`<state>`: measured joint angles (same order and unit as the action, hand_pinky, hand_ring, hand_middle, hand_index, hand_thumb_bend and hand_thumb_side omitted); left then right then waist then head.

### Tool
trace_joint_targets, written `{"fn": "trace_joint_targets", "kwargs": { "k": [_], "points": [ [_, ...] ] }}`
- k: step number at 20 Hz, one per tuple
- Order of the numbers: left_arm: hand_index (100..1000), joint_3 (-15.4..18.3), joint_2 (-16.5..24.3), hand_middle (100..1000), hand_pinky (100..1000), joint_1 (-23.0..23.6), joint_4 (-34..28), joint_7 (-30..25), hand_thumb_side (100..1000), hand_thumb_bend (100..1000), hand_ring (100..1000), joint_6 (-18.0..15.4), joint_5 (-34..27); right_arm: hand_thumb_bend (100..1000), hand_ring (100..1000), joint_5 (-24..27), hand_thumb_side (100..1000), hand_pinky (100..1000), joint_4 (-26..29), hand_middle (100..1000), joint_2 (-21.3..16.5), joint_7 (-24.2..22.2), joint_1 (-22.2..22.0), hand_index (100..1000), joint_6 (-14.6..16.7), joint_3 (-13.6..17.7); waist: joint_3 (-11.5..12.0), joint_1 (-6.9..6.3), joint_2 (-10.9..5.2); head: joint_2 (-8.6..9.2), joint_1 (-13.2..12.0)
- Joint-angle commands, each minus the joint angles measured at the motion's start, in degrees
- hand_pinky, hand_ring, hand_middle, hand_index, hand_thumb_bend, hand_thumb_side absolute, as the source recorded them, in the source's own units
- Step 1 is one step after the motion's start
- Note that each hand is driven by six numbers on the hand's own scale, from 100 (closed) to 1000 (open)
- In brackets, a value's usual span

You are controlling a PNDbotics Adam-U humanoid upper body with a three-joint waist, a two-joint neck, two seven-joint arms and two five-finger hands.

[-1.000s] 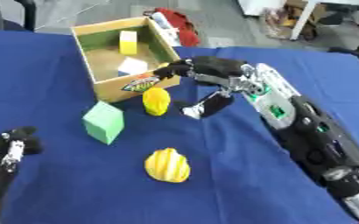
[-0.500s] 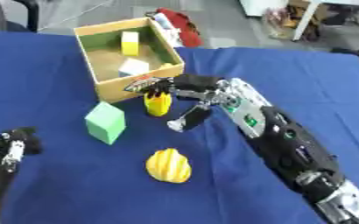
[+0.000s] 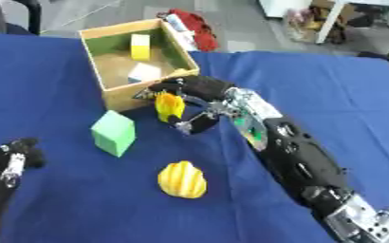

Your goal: Pick up objects on the table and place them in the box.

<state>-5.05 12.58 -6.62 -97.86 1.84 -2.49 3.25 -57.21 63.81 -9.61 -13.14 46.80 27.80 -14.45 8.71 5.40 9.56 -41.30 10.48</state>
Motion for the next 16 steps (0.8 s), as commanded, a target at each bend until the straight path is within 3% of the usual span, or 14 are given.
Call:
{"fn": "trace_joint_targets", "kwargs": {
  "k": [1,7,16],
  "points": [
    [722,0.38,0.61,533,637,-0.32,-0.76,0.23,735,100,560,-0.07,0.05,100,848,2.40,198,812,2.58,855,-2.07,-0.26,1.00,1000,-1.06,1.24,-0.19,-1.12,-1.28,-0.17,0.01],
    [722,0.37,0.49,533,637,-0.56,-0.85,0.19,732,100,561,-0.09,-0.01,100,854,0.73,202,814,-4.28,859,-0.99,-4.06,1.23,1000,-2.33,1.44,-0.15,-1.54,-1.22,0.32,0.09],
    [722,0.28,0.43,534,637,-0.78,-0.87,0.10,731,100,561,-0.06,-0.08,100,847,-5.87,208,808,-11.92,850,2.88,-1.66,2.46,1000,-2.42,3.08,-0.06,-1.99,-1.06,0.58,0.52]
  ]
}}
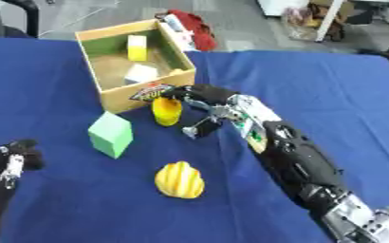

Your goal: Pick up objects on the table and place them in the box.

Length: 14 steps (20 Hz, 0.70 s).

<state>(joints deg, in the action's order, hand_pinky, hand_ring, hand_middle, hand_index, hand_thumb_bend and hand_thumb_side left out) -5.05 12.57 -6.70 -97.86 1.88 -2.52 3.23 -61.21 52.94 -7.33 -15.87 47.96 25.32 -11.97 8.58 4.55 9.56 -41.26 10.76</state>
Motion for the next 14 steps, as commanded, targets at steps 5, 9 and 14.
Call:
{"fn": "trace_joint_targets", "kwargs": {
  "k": [5,9,14],
  "points": [
    [722,0.21,0.37,534,637,-0.76,-0.85,0.03,730,100,561,-0.03,-0.07,100,788,-4.83,201,772,-1.38,714,2.42,6.32,2.49,765,-0.76,0.70,0.20,-1.16,-1.12,0.61,0.30],
    [722,0.16,0.29,535,637,-0.77,-0.83,0.02,731,100,561,-0.03,-0.08,100,689,-7.95,154,710,-0.77,502,3.14,15.15,3.35,462,-3.98,0.71,0.36,-1.12,-1.23,0.70,0.30],
    [722,0.18,0.28,535,637,-0.68,-0.82,0.05,731,100,561,-0.04,-0.09,100,630,-8.88,105,672,-0.28,417,2.71,23.98,4.55,381,-5.67,1.10,0.47,-0.99,-1.40,0.75,0.12]
  ]
}}
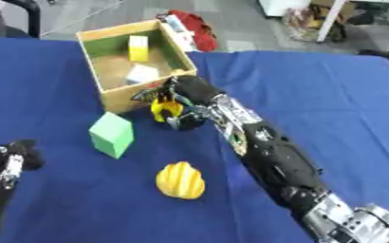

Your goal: Pick up objects on the table and place them in the box.

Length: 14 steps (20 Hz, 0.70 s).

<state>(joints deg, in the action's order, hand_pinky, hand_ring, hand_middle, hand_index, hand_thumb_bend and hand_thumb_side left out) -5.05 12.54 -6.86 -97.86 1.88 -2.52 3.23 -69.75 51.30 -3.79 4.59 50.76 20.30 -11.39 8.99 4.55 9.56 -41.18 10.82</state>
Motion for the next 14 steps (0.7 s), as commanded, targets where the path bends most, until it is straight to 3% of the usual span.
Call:
{"fn": "trace_joint_targets", "kwargs": {
  "k": [1,6,9,12,14],
  "points": [
    [722,0.19,0.32,535,637,-0.51,-0.83,0.06,731,100,561,-0.05,-0.09,100,629,-0.03,100,671,1.59,413,-1.10,4.23,2.22,380,-0.80,0.66,0.10,-0.97,-1.43,0.66,0.00],
    [722,-0.06,0.30,536,637,-0.87,-0.91,-0.13,729,100,561,-0.07,-0.12,100,627,1.80,100,672,0.81,415,-2.72,3.96,7.62,384,-2.65,2.41,1.22,-0.83,-1.31,1.24,-0.05],
    [722,-0.54,0.32,536,637,-1.50,-0.95,-0.58,727,100,561,-0.07,-0.17,100,632,2.56,131,680,-3.57,440,-2.35,2.29,12.04,455,-3.56,5.47,3.06,-0.64,-1.12,1.94,0.17],
    [722,-1.15,0.42,535,637,-2.17,-0.95,-1.18,725,100,560,-0.05,-0.24,100,698,2.10,211,714,-10.09,577,-1.53,-0.51,15.63,711,-2.74,9.99,5.53,-0.28,-0.95,2.56,0.58],
    [722,-1.41,0.45,535,637,-2.44,-0.97,-1.48,725,100,560,-0.06,-0.32,100,788,0.92,204,775,-14.02,776,-1.51,-1.44,16.97,932,-4.70,13.16,6.95,-0.09,-0.92,2.82,0.63]
  ]
}}
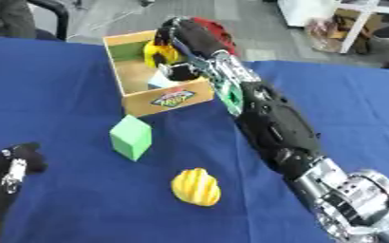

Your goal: Pick up objects on the table and place them in the box.

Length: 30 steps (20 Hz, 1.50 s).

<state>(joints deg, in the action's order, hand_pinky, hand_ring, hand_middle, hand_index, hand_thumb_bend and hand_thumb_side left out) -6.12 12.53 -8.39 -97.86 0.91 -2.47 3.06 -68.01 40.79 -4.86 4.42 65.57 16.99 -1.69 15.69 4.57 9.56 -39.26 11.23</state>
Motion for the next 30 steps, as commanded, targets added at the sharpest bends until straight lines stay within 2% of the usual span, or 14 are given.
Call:
{"fn": "trace_joint_targets", "kwargs": {
  "k": [1,3,6,8,9,11,13,16,19,22,25,30],
  "points": [
    [722,-0.39,0.50,534,637,-0.93,-0.95,-0.58,726,100,560,-0.10,-0.18,100,853,-1.59,202,832,-4.99,876,-0.56,-1.56,2.57,1000,-3.10,4.50,0.68,-0.06,-0.89,0.96,0.17],
    [722,-0.33,0.62,534,637,-0.82,-0.89,-0.58,726,100,560,-0.05,-0.15,100,915,-3.76,172,869,-6.30,964,-0.91,-0.69,2.97,1000,-7.81,5.76,1.05,0.00,-0.87,0.90,0.16],
    [722,-0.31,0.61,534,637,-0.80,-0.91,-0.55,726,100,560,-0.06,-0.13,100,937,-7.81,100,873,-5.31,995,-1.46,4.77,2.83,1000,-14.47,6.34,0.90,0.02,-0.91,0.85,0.01],
    [722,-0.32,0.52,534,637,-0.68,-0.89,-0.57,728,100,559,-0.06,-0.15,100,911,-8.70,100,851,-4.22,974,-1.68,8.41,2.57,1000,-16.90,6.29,0.61,-0.02,-1.00,0.73,0.07],
    [722,-0.30,0.50,534,637,-0.58,-0.87,-0.56,728,100,559,-0.06,-0.15,100,905,-8.40,100,845,-3.60,966,-1.88,9.62,2.35,1000,-16.86,5.94,0.42,-0.05,-1.05,0.65,0.07],
    [722,-0.14,0.54,534,637,-0.32,-0.84,-0.43,728,100,559,-0.06,-0.13,100,883,-6.90,100,830,-1.43,945,-2.84,10.28,1.65,1000,-14.30,4.28,-0.24,-0.13,-1.15,0.36,-0.13],
    [721,0.14,0.60,534,637,0.00,-0.82,-0.16,729,100,559,-0.05,-0.08,100,874,-4.03,121,822,1.88,931,-4.33,8.34,0.47,1000,-9.98,1.85,-1.18,-0.19,-1.25,0.04,-0.44],
    [721,0.66,0.67,534,637,0.63,-0.80,0.36,731,100,559,-0.04,0.01,100,856,2.81,159,812,8.65,909,-7.08,3.06,-1.97,1000,-2.83,-2.66,-3.09,-0.25,-1.43,-0.57,-1.03],
    [721,1.13,0.78,534,637,1.08,-0.84,0.86,732,100,559,-0.05,0.14,100,842,12.52,216,802,17.19,893,-10.59,-3.11,-5.64,1000,2.75,-7.00,-5.06,-0.29,-1.51,-1.26,-1.47],
    [721,1.53,0.90,534,637,1.52,-0.83,1.30,734,100,559,-0.04,0.26,100,821,23.10,231,785,25.98,875,-14.17,-9.43,-10.63,1000,5.78,-10.05,-6.96,-0.30,-1.61,-1.78,-1.81],
    [721,1.89,1.08,535,638,2.04,-0.77,1.66,735,100,559,-0.02,0.38,100,816,32.31,228,781,33.91,862,-16.93,-16.06,-15.99,1000,8.20,-11.81,-8.55,-0.29,-1.81,-2.36,-2.06],
    [722,2.13,1.22,535,638,2.53,-0.66,1.92,736,100,560,-0.04,0.56,100,821,42.86,218,782,42.56,852,-19.77,-26.73,-24.45,1000,12.56,-14.00,-10.12,-0.13,-2.24,-3.04,-2.18]
  ]
}}
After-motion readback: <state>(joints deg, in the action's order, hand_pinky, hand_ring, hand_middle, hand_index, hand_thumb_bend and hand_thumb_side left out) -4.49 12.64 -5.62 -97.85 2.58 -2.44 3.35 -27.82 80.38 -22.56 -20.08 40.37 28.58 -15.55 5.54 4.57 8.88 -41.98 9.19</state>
